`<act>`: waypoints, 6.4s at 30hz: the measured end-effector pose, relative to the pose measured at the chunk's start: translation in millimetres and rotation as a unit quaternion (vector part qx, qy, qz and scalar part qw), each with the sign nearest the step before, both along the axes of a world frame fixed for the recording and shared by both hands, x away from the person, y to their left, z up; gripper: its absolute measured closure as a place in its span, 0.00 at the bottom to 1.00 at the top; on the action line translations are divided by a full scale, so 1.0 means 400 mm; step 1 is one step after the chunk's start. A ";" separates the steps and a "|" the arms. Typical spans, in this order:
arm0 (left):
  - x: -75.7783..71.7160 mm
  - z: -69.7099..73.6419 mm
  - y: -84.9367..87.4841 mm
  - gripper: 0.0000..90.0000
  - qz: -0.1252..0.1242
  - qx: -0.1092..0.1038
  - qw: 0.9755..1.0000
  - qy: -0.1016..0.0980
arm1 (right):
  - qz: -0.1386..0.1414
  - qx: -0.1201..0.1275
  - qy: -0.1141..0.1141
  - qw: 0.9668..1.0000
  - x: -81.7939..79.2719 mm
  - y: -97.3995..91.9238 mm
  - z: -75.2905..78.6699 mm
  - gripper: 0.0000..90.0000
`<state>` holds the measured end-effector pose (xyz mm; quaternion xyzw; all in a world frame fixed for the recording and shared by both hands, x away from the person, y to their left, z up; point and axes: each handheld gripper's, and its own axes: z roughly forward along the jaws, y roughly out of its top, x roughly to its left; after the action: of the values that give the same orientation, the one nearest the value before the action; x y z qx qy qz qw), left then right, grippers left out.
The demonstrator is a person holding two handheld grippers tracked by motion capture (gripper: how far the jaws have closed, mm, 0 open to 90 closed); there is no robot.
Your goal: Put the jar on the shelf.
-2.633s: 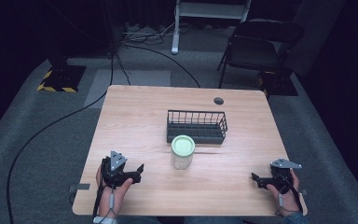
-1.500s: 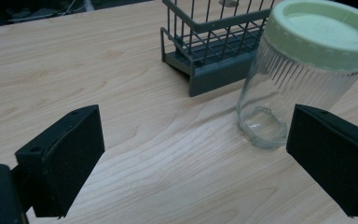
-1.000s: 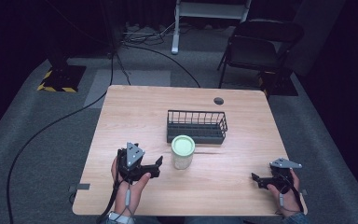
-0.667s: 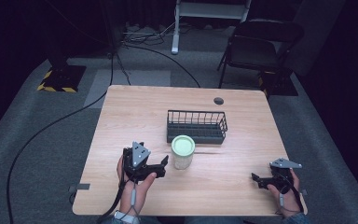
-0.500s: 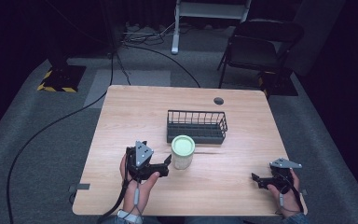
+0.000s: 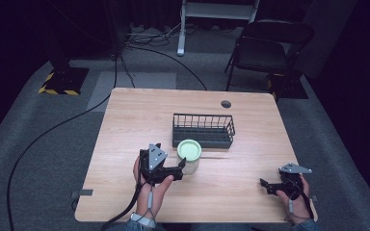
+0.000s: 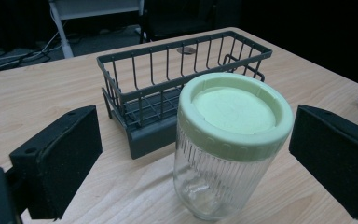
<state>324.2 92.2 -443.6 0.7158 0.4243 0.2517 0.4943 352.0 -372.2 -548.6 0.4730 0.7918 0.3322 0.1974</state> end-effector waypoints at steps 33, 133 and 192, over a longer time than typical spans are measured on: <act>0.038 -0.064 -0.094 0.01 -0.007 0.012 1.000 0.000 | 0.001 0.000 0.000 1.000 -0.001 0.000 0.000 0.01; 0.133 0.081 -0.120 0.12 -0.012 0.030 0.999 0.031 | 0.001 -0.004 -0.001 1.000 -0.001 0.002 0.000 0.00; 0.364 0.117 -0.237 0.12 0.003 0.043 0.999 0.018 | 0.001 -0.003 0.000 1.000 0.001 0.008 0.000 0.00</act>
<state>469.7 -2.6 -396.9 0.7394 0.4241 0.2584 0.4546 352.5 -369.1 -548.7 0.4713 0.7935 0.3301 0.1983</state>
